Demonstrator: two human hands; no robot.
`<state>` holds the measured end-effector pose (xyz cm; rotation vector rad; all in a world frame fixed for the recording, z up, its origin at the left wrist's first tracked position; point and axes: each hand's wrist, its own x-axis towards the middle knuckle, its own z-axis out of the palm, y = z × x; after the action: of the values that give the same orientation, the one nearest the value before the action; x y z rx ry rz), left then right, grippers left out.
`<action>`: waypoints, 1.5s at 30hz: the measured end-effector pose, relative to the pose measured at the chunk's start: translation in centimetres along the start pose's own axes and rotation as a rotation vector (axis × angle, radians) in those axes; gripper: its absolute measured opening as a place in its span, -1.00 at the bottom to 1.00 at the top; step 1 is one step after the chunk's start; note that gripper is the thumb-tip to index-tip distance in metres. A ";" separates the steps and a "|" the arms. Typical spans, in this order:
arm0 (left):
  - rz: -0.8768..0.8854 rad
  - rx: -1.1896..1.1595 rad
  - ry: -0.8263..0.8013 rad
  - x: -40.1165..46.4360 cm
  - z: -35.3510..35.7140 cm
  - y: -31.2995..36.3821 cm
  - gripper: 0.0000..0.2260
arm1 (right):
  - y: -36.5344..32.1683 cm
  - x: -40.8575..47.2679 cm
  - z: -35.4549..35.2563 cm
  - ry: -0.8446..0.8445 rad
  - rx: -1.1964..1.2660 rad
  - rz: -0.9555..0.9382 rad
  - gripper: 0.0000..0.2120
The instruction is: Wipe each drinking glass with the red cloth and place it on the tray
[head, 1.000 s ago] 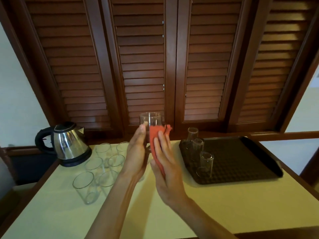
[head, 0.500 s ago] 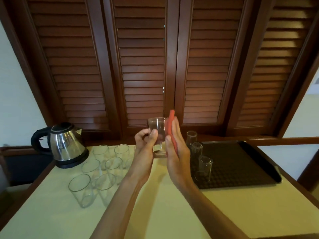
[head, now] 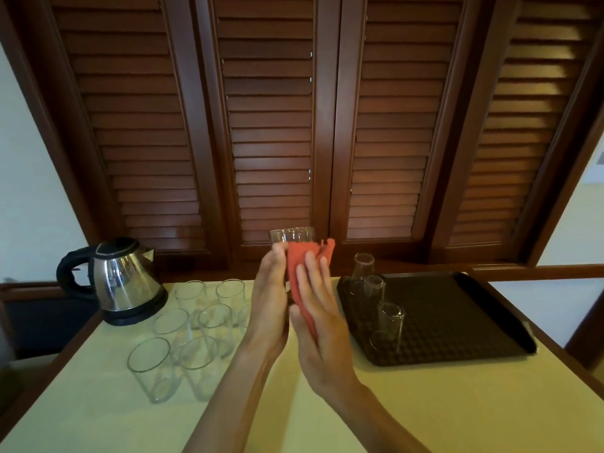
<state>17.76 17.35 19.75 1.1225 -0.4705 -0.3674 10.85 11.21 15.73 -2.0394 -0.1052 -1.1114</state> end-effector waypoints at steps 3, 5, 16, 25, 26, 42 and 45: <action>-0.019 0.029 -0.072 -0.8 0.3 -0.7 -0.49 | 0.2 3.2 -1.2 0.112 0.128 0.201 -0.49; -0.035 0.010 -0.088 -0.6 0.1 -0.9 -0.48 | 0.1 3.8 -1.5 0.101 0.128 0.151 -0.49; -0.111 -0.016 -0.022 0.1 0.0 -0.5 -0.48 | 0.2 2.1 -0.8 -0.007 0.053 0.046 -0.50; -0.050 -0.002 -0.072 -0.1 -0.2 0.1 -0.48 | -0.4 2.2 -0.7 0.018 0.000 0.015 -0.48; -0.032 -0.019 -0.038 0.2 -0.3 0.5 -0.49 | -0.5 0.9 -0.2 -0.035 -0.007 -0.025 -0.50; -0.030 -0.010 -0.040 -0.5 -0.1 0.9 -0.52 | -1.9 4.9 -1.5 0.150 0.315 0.219 -0.55; -0.032 -0.069 -0.008 -0.4 0.2 1.9 -0.59 | -2.3 2.5 -0.7 0.085 0.182 0.108 -0.51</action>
<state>17.42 18.15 21.54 1.0628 -0.4441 -0.4135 10.91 11.58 19.17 -1.8134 -0.0506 -1.0788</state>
